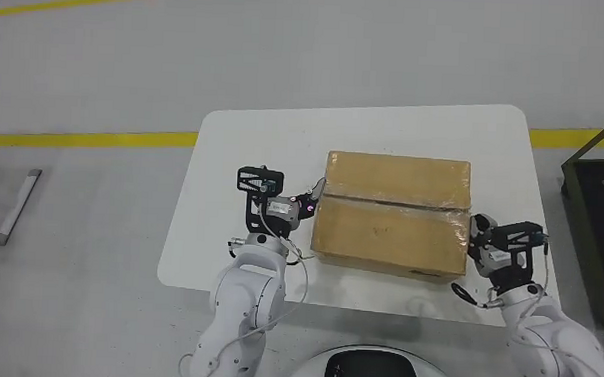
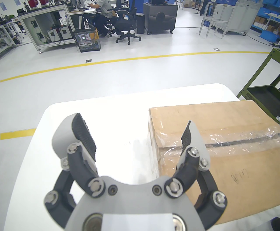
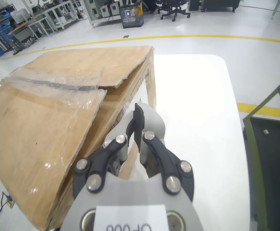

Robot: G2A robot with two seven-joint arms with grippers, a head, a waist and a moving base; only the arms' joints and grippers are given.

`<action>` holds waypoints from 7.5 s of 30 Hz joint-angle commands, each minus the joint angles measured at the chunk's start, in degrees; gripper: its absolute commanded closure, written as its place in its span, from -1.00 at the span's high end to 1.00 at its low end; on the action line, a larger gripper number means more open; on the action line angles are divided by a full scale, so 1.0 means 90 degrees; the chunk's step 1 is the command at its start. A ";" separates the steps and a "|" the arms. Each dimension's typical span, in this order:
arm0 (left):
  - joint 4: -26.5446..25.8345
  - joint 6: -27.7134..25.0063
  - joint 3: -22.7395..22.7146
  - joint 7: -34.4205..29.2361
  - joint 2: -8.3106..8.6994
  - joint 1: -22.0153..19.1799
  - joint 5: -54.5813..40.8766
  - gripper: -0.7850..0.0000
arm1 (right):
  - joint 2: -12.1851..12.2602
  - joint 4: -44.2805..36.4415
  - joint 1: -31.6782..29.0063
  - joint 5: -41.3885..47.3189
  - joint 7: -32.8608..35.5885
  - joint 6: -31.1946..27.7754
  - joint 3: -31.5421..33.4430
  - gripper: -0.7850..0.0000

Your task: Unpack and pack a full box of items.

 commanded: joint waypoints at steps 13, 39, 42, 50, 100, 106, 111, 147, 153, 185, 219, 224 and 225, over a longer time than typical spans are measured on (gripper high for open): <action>0.0000 0.0000 0.0000 0.0000 0.0000 0.0000 -0.0001 1.00 | -0.0094 0.0450 0.0823 0.0030 0.0148 0.0227 -0.0457 -1.00; 0.0421 -0.2123 0.1062 -0.0571 -0.0024 -0.0776 -0.0305 1.00 | -0.0041 -0.0566 -0.0540 0.0051 -0.0047 0.0375 0.1270 -1.00; 0.0421 -0.2123 0.1062 -0.0571 -0.0024 -0.0776 -0.0305 1.00 | -0.0053 -0.0647 -0.0661 0.0081 -0.0079 0.0385 0.1332 -1.00; 0.0421 -0.2123 0.1062 -0.0571 -0.0024 -0.0776 -0.0305 1.00 | -0.0084 -0.0742 -0.0783 0.0179 -0.0056 0.0417 0.1400 -1.00; 0.2000 -0.3200 0.3184 -0.1232 -0.0507 -0.2684 0.2672 0.21 | -0.0256 -0.0844 -0.0807 0.0429 0.0031 0.0508 0.1508 -1.00; 0.1986 -0.3273 0.3162 -0.1264 -0.0533 -0.2605 0.2676 0.18 | -0.0269 -0.0806 -0.0734 0.0374 0.0059 0.0491 0.1457 -1.00; 0.2157 -0.3237 0.3144 -0.1224 -0.0581 -0.2690 0.2699 0.14 | -0.0280 -0.0774 -0.0686 0.0363 0.0075 0.0483 0.1459 -1.00; 0.0296 -0.2210 0.0055 -0.1300 -0.0258 -0.1932 0.3918 -1.00 | -0.0366 -0.1495 -0.0183 0.0973 0.0311 -0.0052 0.0969 -1.00; -0.0264 -0.2390 -0.0734 -0.1414 -0.0129 -0.1452 0.4335 -1.00 | -0.0379 -0.1429 -0.0005 0.0693 0.0447 -0.0238 0.0397 -1.00; -0.0480 -0.2191 -0.1803 -0.1413 0.0053 -0.0856 0.4691 1.00 | -0.0392 -0.0735 0.0347 0.0239 0.0940 -0.0300 -0.0322 -1.00; 0.0699 -0.3267 0.1632 -0.1430 -0.0309 -0.1638 0.2559 1.00 | -0.0335 -0.1200 -0.0240 0.0755 0.0582 0.0143 0.1598 -1.00; 0.1367 -0.3253 0.2018 -0.1378 -0.0389 -0.2085 0.2918 1.00 | -0.0342 -0.1227 -0.0487 0.0864 0.0504 0.0117 0.1834 -1.00; 0.1476 -0.3284 0.2069 -0.1359 -0.0397 -0.2177 0.3030 1.00 | -0.0345 -0.1236 -0.0540 0.0873 0.0488 0.0119 0.1863 -1.00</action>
